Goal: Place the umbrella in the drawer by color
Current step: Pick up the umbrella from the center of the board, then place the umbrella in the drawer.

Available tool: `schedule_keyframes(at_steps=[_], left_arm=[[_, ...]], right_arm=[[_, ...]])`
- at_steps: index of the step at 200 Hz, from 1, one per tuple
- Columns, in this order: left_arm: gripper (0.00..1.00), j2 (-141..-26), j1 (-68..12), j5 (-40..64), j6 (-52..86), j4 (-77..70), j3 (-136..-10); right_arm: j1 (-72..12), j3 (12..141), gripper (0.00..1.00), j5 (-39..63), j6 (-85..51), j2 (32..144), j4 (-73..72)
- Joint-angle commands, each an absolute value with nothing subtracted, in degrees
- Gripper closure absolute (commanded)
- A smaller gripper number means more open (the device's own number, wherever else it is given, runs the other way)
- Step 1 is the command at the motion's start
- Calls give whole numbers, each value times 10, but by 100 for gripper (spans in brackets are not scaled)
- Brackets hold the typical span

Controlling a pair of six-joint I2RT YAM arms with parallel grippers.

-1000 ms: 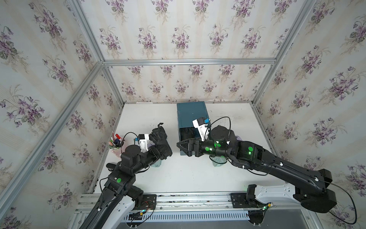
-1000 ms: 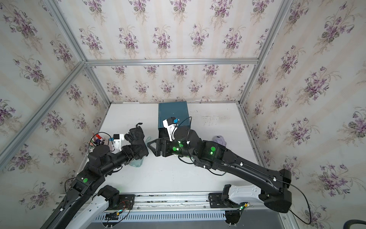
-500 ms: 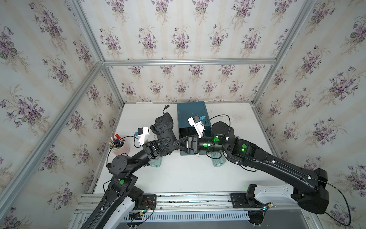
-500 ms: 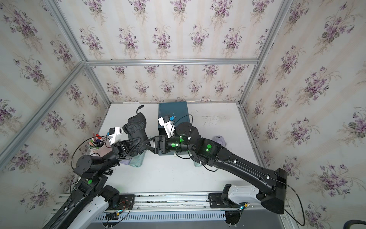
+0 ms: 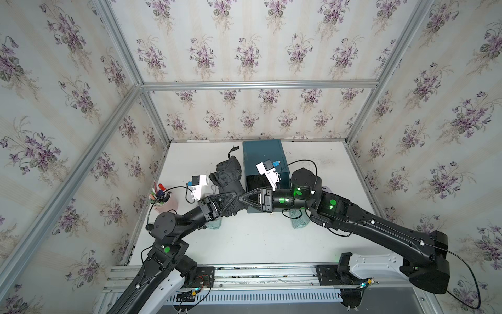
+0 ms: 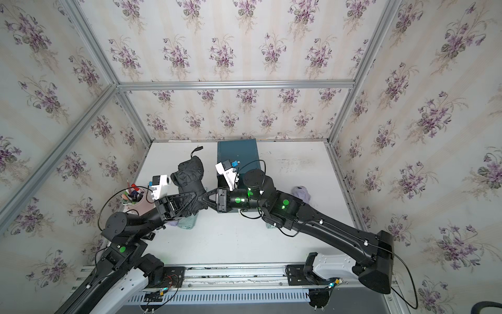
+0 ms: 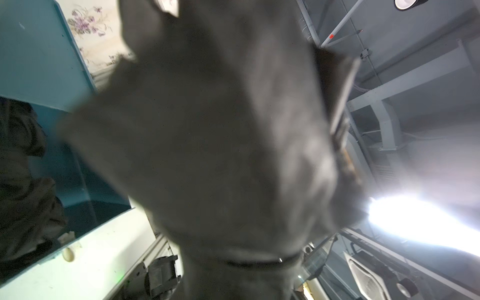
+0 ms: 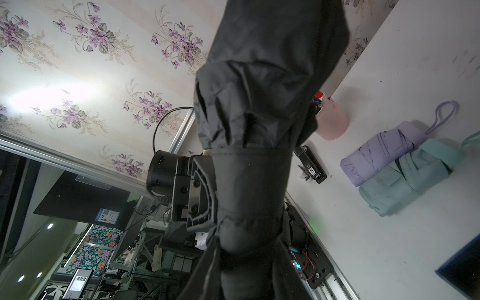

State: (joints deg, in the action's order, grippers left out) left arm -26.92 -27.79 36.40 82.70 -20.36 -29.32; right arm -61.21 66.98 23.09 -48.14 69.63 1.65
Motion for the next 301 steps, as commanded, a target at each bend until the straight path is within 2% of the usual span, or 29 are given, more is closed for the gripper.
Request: schedule_keyframes(at_steps=[1, 10, 36, 63, 96, 123, 146, 186, 219, 242, 270, 301], left_arm=[[36, -264, -279, 357, 746, -79, -321], [29, -263, -279, 352, 722, -41, -333], [3, -267, -279, 317, 656, 72, -376], [0, -292, -279, 232, 542, 235, -465], [0, -384, -279, 107, 427, 380, -581], [1, -499, -279, 105, 351, 416, -654], [1, -583, -279, 113, 322, 414, -694], [1, -691, -279, 133, 304, 366, -737], [2, -759, -279, 124, 296, 348, -768], [7, -804, -279, 124, 286, 348, -787], [24, -859, -280, 125, 265, 362, -814], [29, -878, -280, 120, 253, 363, -815]], right_arm=[[-613, 672, 92, 227, -475, 682, -1], [-613, 673, 100, 219, -472, 674, 11], [-613, 686, 100, 173, -457, 643, 79], [-611, 726, 100, 81, -452, 599, 230], [-610, 788, 100, -17, -510, 590, 461], [-605, 785, 100, -32, -574, 586, 536], [-555, 796, 100, 22, -574, 598, 564], [-421, 791, 100, 181, -540, 631, 564], [-398, 795, 100, 244, -531, 678, 547], [-384, 801, 100, 249, -531, 699, 547], [-354, 805, 100, 264, -520, 724, 542], [-327, 808, 100, 286, -498, 758, 538]])
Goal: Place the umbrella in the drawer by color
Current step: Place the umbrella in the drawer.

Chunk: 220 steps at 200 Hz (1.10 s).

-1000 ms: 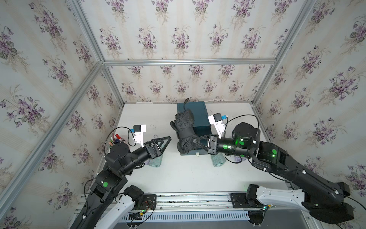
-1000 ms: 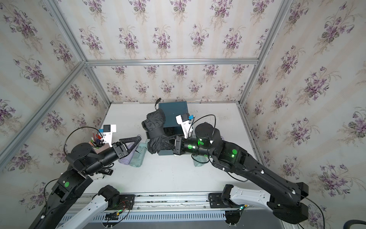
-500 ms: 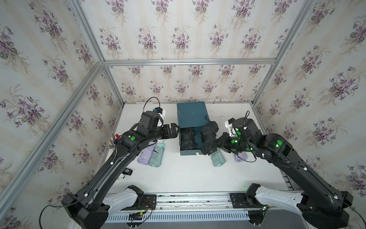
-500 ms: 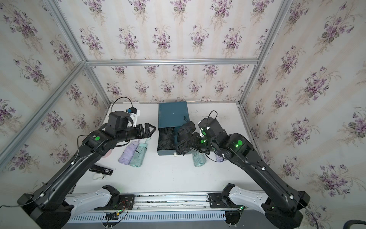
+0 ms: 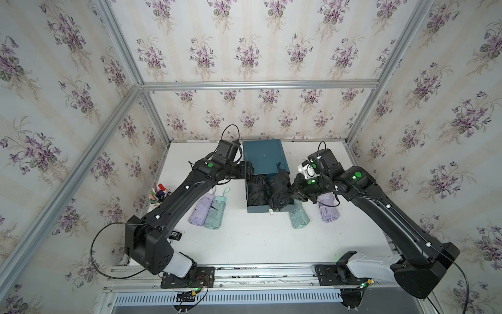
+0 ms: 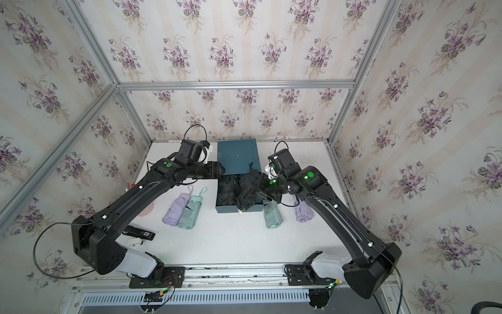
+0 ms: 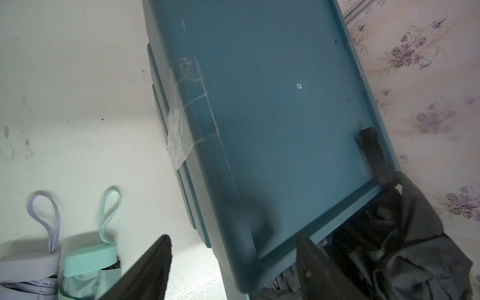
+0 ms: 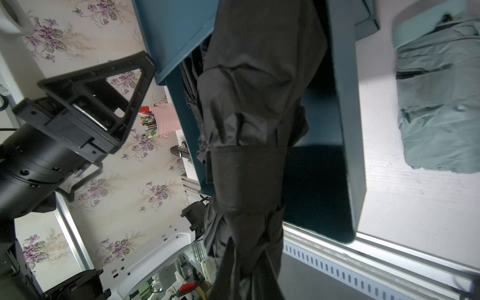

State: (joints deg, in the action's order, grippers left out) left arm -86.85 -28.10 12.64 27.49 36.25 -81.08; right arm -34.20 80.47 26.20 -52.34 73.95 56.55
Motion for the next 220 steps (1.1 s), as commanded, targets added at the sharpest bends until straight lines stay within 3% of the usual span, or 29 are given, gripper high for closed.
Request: schedule_keyframes(at_steps=[1, 83, 153, 179, 220], left_arm=[[29, -878, -280, 120, 252, 362, -815], [51, -899, -285, 142, 208, 363, -815], [57, -903, -286, 161, 196, 360, -812], [58, -904, -285, 163, 194, 359, -814], [62, -904, -286, 150, 195, 362, -814]], right_arm=[[-325, 808, 100, 288, -498, 759, 539], [-288, 828, 100, 308, -467, 813, 522], [-304, 809, 100, 252, -389, 848, 505], [-356, 824, 100, 239, -379, 864, 514], [-376, 880, 100, 166, -378, 825, 565]])
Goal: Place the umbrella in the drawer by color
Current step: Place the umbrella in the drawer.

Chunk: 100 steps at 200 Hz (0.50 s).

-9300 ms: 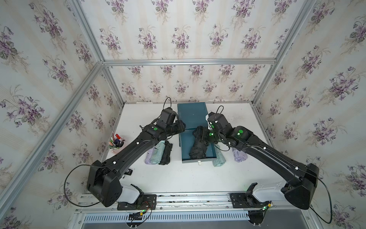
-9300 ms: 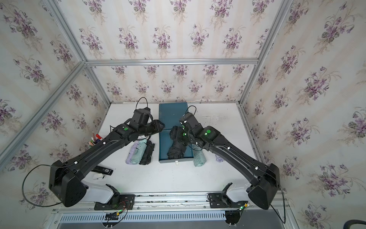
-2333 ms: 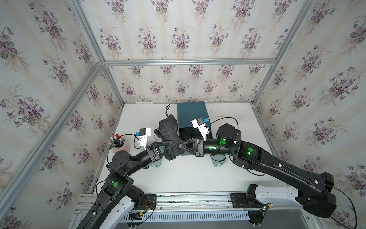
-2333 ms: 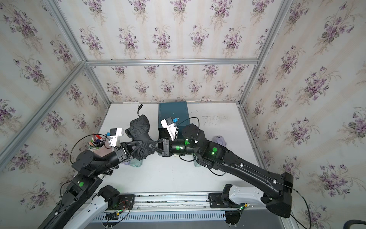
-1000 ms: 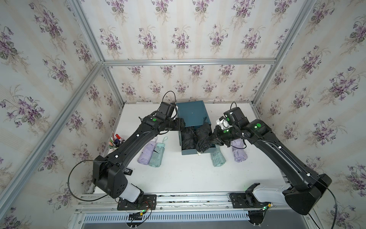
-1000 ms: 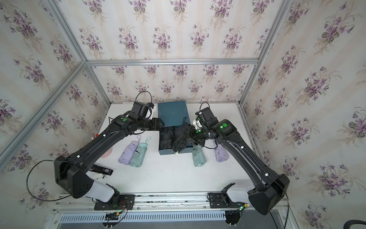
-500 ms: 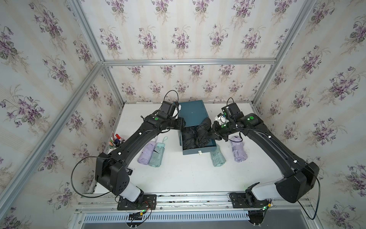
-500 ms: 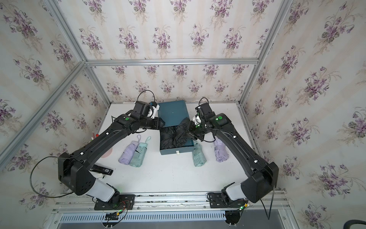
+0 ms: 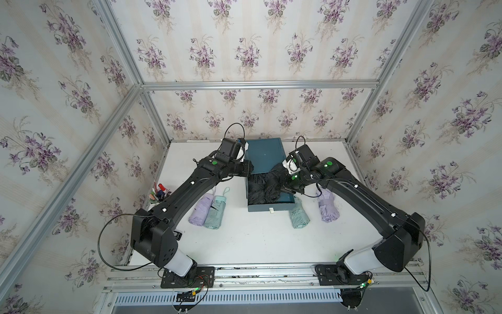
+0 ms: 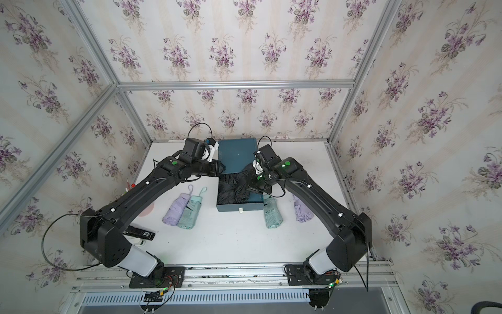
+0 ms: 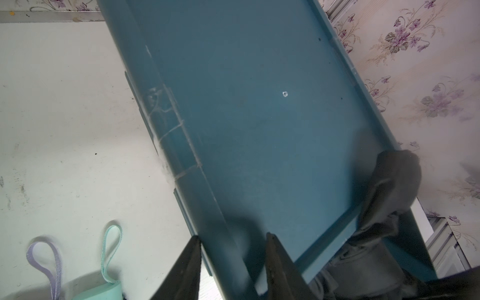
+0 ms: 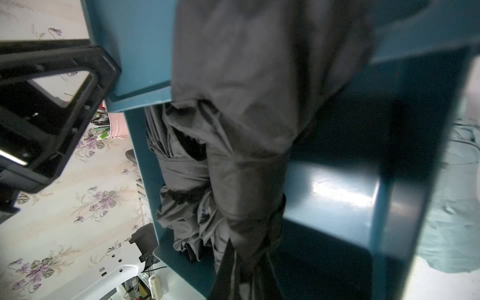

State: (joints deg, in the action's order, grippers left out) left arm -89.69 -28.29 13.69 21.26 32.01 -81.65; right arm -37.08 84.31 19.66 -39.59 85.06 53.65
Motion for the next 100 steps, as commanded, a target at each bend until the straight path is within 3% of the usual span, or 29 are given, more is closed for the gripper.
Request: schedule_keyframes(at_steps=[1, 34, 100], left_arm=[[62, -904, -286, 150, 195, 362, -814], [63, -906, -285, 148, 199, 363, -817], [63, -902, -286, 149, 203, 367, -815]], right_arm=[[-376, 882, 100, 164, -378, 823, 568], [-375, 924, 100, 163, -376, 800, 609], [-376, 807, 100, 190, -403, 801, 502]])
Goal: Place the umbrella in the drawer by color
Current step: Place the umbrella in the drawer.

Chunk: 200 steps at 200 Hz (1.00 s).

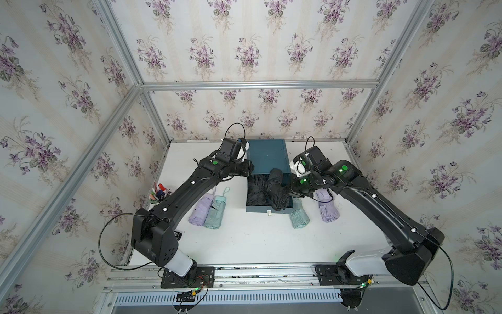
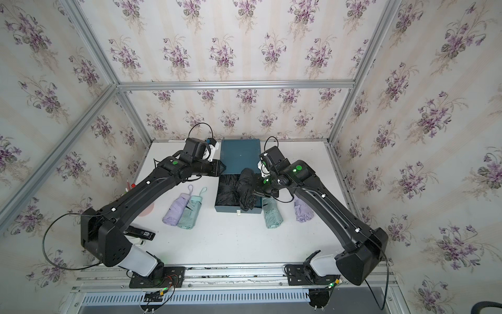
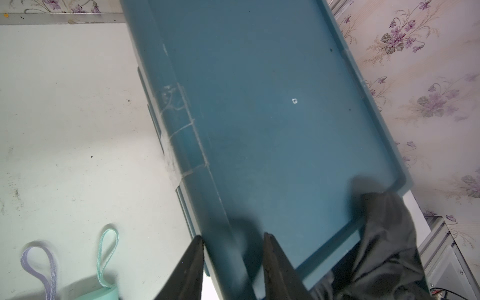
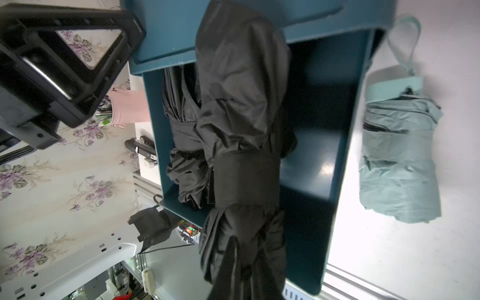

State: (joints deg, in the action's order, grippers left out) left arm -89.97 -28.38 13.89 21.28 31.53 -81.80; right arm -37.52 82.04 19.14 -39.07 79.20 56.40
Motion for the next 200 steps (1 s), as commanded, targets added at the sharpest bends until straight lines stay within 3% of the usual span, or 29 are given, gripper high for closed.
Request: schedule_keyframes(at_steps=[1, 41, 54, 62, 68, 115, 142, 169, 200], left_arm=[[63, -902, -286, 149, 203, 366, -815], [65, -906, -285, 156, 203, 367, -817], [65, -906, -286, 157, 205, 368, -818], [65, -906, -285, 156, 207, 370, -818], [64, -906, -285, 154, 208, 371, -818], [64, -905, -286, 138, 217, 379, -823], [64, -906, -286, 136, 220, 382, -824], [64, -909, -286, 131, 221, 386, -826], [64, -912, -286, 128, 221, 388, -825]], right_arm=[[-375, 807, 100, 190, -404, 802, 502], [-375, 845, 100, 177, -420, 827, 511], [-375, 867, 82, 167, -411, 834, 530], [-376, 881, 64, 158, -403, 835, 545], [-375, 892, 55, 147, -397, 835, 557], [-382, 966, 38, 22, -346, 862, 578], [-383, 982, 36, -13, -329, 900, 521], [-389, 1019, 47, -89, -326, 952, 539], [-405, 966, 54, -127, -337, 923, 525]])
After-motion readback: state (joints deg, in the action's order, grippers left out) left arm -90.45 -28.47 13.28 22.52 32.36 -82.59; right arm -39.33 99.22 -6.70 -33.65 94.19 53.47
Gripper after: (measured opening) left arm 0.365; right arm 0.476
